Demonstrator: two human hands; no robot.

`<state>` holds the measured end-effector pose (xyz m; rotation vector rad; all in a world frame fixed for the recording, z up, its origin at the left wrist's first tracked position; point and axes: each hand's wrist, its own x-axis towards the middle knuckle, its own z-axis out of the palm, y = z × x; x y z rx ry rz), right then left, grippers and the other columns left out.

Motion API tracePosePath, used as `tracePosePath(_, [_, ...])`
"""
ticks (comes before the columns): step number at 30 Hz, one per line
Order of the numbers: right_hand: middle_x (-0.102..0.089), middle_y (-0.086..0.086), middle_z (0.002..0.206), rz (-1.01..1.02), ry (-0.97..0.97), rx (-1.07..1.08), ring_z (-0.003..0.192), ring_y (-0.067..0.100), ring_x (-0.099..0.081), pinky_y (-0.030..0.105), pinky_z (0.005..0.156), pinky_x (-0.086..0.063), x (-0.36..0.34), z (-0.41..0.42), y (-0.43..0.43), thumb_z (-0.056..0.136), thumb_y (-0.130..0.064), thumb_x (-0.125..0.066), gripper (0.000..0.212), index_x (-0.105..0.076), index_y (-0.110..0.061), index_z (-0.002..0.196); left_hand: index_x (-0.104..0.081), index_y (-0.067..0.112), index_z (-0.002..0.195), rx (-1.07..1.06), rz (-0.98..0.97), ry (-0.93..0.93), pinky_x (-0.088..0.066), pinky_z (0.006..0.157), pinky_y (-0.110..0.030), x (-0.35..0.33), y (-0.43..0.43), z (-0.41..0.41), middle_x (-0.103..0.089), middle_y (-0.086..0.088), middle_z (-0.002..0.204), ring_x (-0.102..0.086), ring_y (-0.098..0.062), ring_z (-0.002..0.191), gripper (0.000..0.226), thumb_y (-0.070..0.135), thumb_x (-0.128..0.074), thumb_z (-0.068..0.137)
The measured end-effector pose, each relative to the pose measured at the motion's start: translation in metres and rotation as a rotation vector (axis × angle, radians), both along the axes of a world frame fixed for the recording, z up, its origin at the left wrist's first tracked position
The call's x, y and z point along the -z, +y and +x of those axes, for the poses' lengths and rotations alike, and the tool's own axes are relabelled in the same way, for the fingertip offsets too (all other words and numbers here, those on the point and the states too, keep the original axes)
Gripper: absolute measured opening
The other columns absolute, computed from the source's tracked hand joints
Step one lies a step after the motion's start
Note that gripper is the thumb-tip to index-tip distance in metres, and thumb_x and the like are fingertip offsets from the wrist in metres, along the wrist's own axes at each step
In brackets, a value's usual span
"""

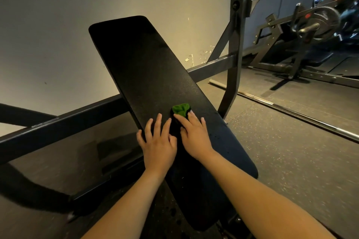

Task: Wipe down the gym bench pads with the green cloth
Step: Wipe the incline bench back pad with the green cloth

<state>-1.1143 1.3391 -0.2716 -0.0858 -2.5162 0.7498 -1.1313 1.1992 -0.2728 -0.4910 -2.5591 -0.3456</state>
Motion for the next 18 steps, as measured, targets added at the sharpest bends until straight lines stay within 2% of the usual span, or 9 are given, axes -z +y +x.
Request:
tracePosePath(3, [-0.027,-0.001,0.161,0.096,-0.030,0.030,0.153,0.014,0.000,0.055,0.122,0.000,0.001,0.001,0.023,0.103,-0.021,-0.038,0.061,-0.016,-0.045,0.154,-0.035,0.035,0.151,-0.015,-0.015,-0.005,-0.015,0.119,-0.062,0.011,0.005,0.013,-0.022,0.002,0.165,-0.014,-0.024,0.152,0.056,0.037,-0.046,0.096])
tracePosePath(6, [-0.022,0.002,0.163,-0.037,-0.067,0.163,0.153,0.017,0.000,0.056,0.122,-0.001,0.005,0.007,0.055,0.100,-0.016,-0.041,0.072,-0.004,-0.041,0.156,-0.036,0.034,0.151,-0.027,-0.011,-0.003,-0.011,0.119,-0.061,0.017,0.008,0.019,-0.023,0.001,0.165,-0.014,-0.024,0.152,0.057,0.039,-0.046,0.095])
tracePosePath(11, [-0.004,0.006,0.166,-0.212,-0.058,0.335,0.153,0.025,-0.004,0.053,0.123,-0.007,0.020,0.020,0.081,0.101,-0.017,-0.042,0.062,-0.017,-0.026,0.158,-0.040,0.033,0.149,-0.027,0.003,0.018,-0.012,0.119,-0.061,0.016,0.010,0.019,-0.026,0.000,0.164,-0.016,-0.025,0.152,0.055,0.037,-0.048,0.094])
tracePosePath(13, [-0.009,0.005,0.165,-0.269,-0.003,0.388,0.152,0.026,-0.012,0.053,0.122,-0.013,0.021,0.020,0.072,0.099,-0.013,-0.045,0.061,-0.023,-0.021,0.156,-0.040,0.033,0.149,-0.033,0.003,0.018,-0.012,0.119,-0.061,0.016,0.011,0.020,-0.026,0.000,0.163,-0.016,-0.025,0.152,0.055,0.037,-0.048,0.094])
tracePosePath(15, [-0.022,0.003,0.162,-0.287,0.048,0.408,0.150,0.023,-0.018,0.050,0.123,-0.016,0.018,0.017,0.058,0.096,-0.007,-0.049,0.063,-0.029,-0.017,0.155,-0.040,0.033,0.148,-0.045,-0.003,0.019,-0.013,0.119,-0.061,0.016,0.012,0.021,-0.026,0.000,0.163,-0.017,-0.025,0.152,0.055,0.037,-0.048,0.094])
tracePosePath(18, [-0.029,0.001,0.160,-0.264,0.076,0.339,0.150,0.018,-0.020,0.044,0.124,-0.014,0.011,0.015,0.037,0.095,-0.005,-0.050,0.061,-0.035,-0.018,0.152,-0.042,0.031,0.147,-0.050,-0.013,0.046,-0.016,0.118,-0.061,0.017,0.011,0.022,-0.029,-0.002,0.162,-0.021,-0.026,0.150,0.055,0.036,-0.051,0.093])
